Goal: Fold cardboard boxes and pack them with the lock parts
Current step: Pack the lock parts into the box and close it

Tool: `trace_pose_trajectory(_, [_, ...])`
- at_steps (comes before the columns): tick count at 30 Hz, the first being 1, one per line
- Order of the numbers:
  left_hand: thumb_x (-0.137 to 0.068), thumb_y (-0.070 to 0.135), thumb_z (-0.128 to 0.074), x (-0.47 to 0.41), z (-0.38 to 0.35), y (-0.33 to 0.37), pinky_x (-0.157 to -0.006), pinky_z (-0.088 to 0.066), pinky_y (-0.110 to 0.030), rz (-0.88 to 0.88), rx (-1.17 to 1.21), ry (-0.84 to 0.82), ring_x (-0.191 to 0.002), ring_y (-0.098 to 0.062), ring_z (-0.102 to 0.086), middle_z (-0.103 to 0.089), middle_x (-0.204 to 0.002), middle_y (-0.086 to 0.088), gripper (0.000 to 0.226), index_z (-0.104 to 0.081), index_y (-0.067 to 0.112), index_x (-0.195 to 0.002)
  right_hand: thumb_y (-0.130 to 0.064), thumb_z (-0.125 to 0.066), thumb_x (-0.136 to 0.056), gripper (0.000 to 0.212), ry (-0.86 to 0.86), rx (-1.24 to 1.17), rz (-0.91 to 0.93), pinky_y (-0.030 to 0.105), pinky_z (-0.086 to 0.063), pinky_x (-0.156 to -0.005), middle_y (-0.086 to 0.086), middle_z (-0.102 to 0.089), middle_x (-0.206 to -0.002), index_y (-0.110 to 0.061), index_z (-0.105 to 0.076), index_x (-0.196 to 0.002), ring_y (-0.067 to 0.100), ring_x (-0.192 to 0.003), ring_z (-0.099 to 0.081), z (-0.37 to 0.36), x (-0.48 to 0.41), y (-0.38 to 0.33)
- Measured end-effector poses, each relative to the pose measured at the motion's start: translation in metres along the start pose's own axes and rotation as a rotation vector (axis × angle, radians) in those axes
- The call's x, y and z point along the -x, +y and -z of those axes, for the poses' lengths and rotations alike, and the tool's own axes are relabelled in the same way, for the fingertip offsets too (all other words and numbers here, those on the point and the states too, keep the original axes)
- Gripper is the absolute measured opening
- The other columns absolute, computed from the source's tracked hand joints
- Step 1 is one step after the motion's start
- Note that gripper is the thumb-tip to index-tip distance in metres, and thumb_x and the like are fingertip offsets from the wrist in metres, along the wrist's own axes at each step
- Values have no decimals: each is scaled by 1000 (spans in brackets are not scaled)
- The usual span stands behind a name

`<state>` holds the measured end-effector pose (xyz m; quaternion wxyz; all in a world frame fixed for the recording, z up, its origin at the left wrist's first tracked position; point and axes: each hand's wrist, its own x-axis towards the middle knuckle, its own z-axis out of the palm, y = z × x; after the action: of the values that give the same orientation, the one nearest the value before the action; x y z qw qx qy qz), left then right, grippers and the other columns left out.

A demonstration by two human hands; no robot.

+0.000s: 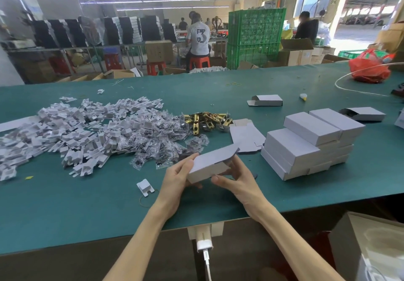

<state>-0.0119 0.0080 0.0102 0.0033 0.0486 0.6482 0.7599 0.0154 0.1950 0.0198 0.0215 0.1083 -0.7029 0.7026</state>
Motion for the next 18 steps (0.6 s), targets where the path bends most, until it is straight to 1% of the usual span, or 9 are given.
trace_pose_trajectory(2, [-106,33,-54,1,-1,-1,-77,-62,-44,-23,-72,-37,-97,-29,-67,-73,-127,-8,31,-75,22,-125,-62,-87,-59,59,58,-7,-10,20,-54,-83,-20,-70,-112,-53,-60,-111,6,-99,-67,0,0,1])
trace_pose_trajectory(4, [-100,55,-56,4,-4,2,-90,-58,-55,-48,-138,-90,-106,-37,-66,-73,-125,-5,42,-75,29,-127,-68,-84,-62,63,99,-42,-9,19,-52,-70,-15,-70,-110,-40,-62,-114,11,-92,-68,0,1,1])
trace_pose_trajectory(6, [-85,80,-58,7,-5,4,-84,-59,-48,-62,-170,-152,-98,-29,-67,-74,-121,-3,67,-74,32,-129,-58,-82,-71,59,132,-84,-24,22,-49,-63,-5,-70,-111,-25,-61,-116,16,-85,-66,1,3,2])
trace_pose_trajectory(8, [-71,90,-62,8,-6,6,-73,-55,-34,-75,-213,-196,-84,-17,-64,-75,-113,1,86,-72,28,-130,-48,-78,-78,50,159,-112,-30,24,-48,-61,7,-69,-109,-20,-61,-116,14,-79,-63,1,3,3])
trace_pose_trajectory(9, [-70,86,-66,9,-6,7,-70,-52,-28,-87,-230,-216,-81,-12,-63,-76,-109,4,86,-71,24,-130,-46,-76,-80,48,166,-106,-32,25,-48,-62,10,-69,-108,-20,-61,-118,12,-76,-62,1,2,3])
trace_pose_trajectory(11, [-82,61,-78,9,-6,6,-73,-51,-20,-103,-253,-253,-89,-8,-66,-75,-111,5,64,-72,15,-125,-43,-74,-83,46,161,-71,-23,25,-49,-64,7,-70,-103,-20,-62,-121,8,-73,-60,0,3,1])
trace_pose_trajectory(13, [-85,34,-81,8,-6,4,-82,-55,-25,-109,-259,-273,-104,-17,-69,-74,-118,-4,46,-72,10,-123,-39,-75,-83,44,144,-41,-12,24,-50,-64,3,-72,-101,-21,-63,-121,9,-75,-61,1,3,0])
trace_pose_trajectory(16, [-80,24,-84,7,-5,1,-90,-57,-31,-142,-236,-239,-107,-23,-71,-76,-114,-6,44,-71,10,-120,-33,-75,-85,41,84,49,3,30,-55,-75,14,-70,-100,-25,-66,-123,30,-80,-60,-2,3,0])
trace_pose_trajectory(18, [-78,22,-90,5,-3,-1,-90,-57,-30,-146,-147,-163,-107,-21,-71,-76,-113,-6,45,-71,13,-117,-35,-72,-86,39,74,72,0,27,-52,-72,21,-66,-95,-28,-70,-124,29,-74,-53,-4,3,0])
